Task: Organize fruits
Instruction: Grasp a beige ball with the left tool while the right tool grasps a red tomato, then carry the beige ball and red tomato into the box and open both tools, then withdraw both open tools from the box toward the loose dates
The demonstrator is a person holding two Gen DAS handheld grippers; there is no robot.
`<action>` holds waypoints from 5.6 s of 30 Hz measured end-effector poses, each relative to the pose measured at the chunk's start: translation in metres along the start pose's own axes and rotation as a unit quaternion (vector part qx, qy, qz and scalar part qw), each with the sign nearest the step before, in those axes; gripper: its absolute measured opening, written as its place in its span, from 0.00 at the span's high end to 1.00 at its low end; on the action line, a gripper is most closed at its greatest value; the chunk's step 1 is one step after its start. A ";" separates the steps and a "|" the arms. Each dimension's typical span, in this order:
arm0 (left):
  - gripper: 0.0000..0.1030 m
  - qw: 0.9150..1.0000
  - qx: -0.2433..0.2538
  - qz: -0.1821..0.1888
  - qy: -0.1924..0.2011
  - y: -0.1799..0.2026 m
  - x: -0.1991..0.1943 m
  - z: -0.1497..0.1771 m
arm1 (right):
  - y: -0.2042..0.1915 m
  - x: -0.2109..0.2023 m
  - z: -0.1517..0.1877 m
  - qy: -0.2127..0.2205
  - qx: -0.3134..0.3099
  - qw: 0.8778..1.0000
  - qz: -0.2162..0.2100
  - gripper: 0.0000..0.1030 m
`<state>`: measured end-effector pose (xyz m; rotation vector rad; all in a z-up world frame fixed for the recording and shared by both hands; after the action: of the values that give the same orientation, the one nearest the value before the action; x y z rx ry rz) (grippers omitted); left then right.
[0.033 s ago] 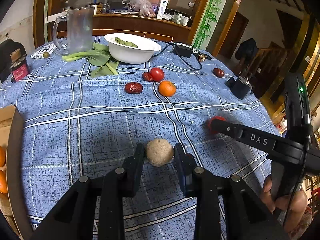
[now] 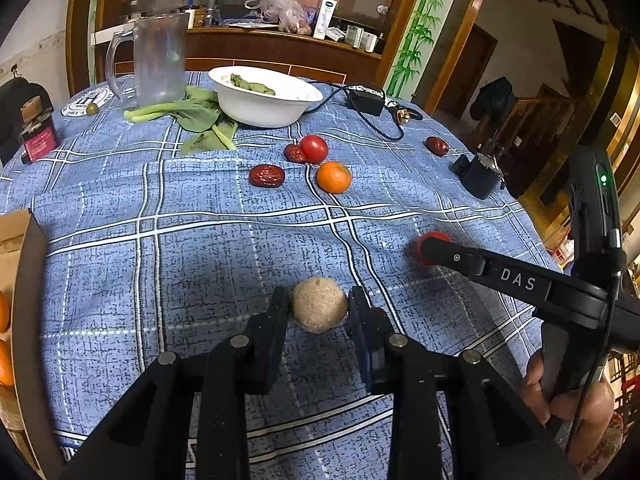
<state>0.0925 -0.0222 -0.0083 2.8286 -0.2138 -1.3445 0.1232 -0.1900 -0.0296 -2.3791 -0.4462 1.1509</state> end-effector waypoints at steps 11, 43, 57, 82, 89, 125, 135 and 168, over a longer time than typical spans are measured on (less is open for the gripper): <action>0.72 0.999 -0.023 0.025 -0.032 -0.002 0.011 0.008 | -0.015 -0.001 0.004 -0.003 -0.019 1.000 -0.011 0.68; 0.71 0.984 -0.152 -0.045 0.081 -0.160 -0.176 0.075 | -0.127 -0.065 0.085 0.050 -0.095 0.994 -0.013 0.68; 0.71 0.968 -0.214 -0.088 0.096 -0.242 -0.206 0.122 | -0.243 -0.057 0.148 0.011 -0.204 0.977 -0.063 0.68; 0.71 0.959 -0.217 -0.179 0.035 -0.297 -0.173 0.153 | -0.338 0.035 0.217 -0.126 -0.304 0.932 -0.152 0.67; 0.71 0.956 -0.229 -0.182 0.024 -0.308 -0.166 0.156 | -0.334 0.059 0.228 -0.153 -0.303 0.929 -0.148 0.67; 0.35 0.959 -0.208 -0.178 0.076 -0.267 -0.222 0.139 | -0.305 -0.019 0.208 -0.069 -0.269 0.949 -0.151 0.52; 0.29 0.971 -0.146 -0.169 0.085 -0.216 -0.226 0.127 | -0.234 -0.053 0.190 -0.041 -0.197 0.971 -0.130 0.49; 0.29 0.956 0.030 -0.267 0.118 -0.102 -0.216 0.115 | -0.112 -0.089 0.171 -0.011 -0.090 0.993 -0.070 0.49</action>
<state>-0.1183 0.1116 0.0797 3.1966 0.5606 -1.0361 -0.0762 -0.0929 -0.0058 -2.4431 -0.7406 1.1173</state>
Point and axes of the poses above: each gripper's, at about its wrist camera, not at the fingertips, and x roughly the way its jaws point, y to its right, z to its underside, the point moved 6 cm from there along x, roughly the way its jaws point, and after that the axes turned 14 degrees about -z, right-handed, at the moved point
